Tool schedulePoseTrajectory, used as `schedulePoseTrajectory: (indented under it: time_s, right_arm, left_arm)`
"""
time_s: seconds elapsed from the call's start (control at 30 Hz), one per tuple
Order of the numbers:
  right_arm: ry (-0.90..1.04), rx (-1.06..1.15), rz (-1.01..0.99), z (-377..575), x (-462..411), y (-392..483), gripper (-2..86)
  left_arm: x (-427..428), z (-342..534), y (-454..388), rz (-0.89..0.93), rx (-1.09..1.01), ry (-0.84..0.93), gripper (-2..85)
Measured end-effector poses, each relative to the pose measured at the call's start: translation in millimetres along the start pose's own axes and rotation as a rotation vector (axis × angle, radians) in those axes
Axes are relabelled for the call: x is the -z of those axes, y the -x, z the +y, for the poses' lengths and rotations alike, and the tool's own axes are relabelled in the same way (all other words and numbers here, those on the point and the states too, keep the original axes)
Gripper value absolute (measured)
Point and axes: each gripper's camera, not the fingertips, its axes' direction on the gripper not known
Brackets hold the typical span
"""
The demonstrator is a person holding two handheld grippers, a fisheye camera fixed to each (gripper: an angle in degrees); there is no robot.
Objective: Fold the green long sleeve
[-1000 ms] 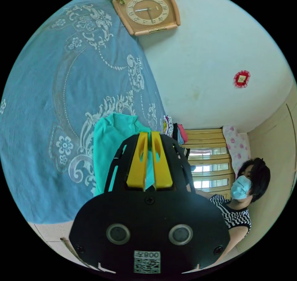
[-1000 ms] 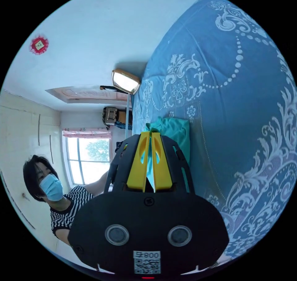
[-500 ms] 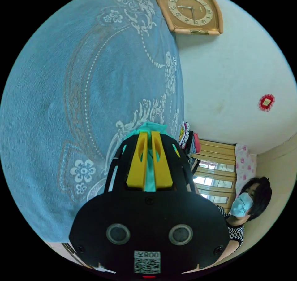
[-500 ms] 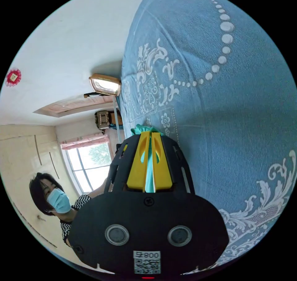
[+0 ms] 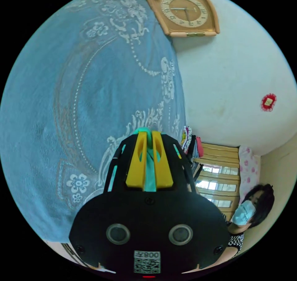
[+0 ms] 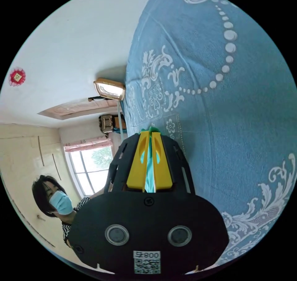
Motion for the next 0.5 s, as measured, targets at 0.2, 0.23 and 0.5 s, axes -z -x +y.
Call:
schedulePoseTrajectory:
  time_s: [0.2,0.23,0.5]
  right_arm:
    - [-0.103,0.03,-0.003,4,5,-5,1.5]
    - [-0.128,0.035,0.007,8,8,-5,1.7]
    - [0.073,0.306,0.267,37,-68,57,4.4]
  left_arm:
    - [9,-1,32,0.108,-0.015,-0.12,6.3]
    - [12,0,35,0.122,-0.017,-0.142,6.4]
    - [-40,29,11,0.006,-0.275,0.075,8.0]
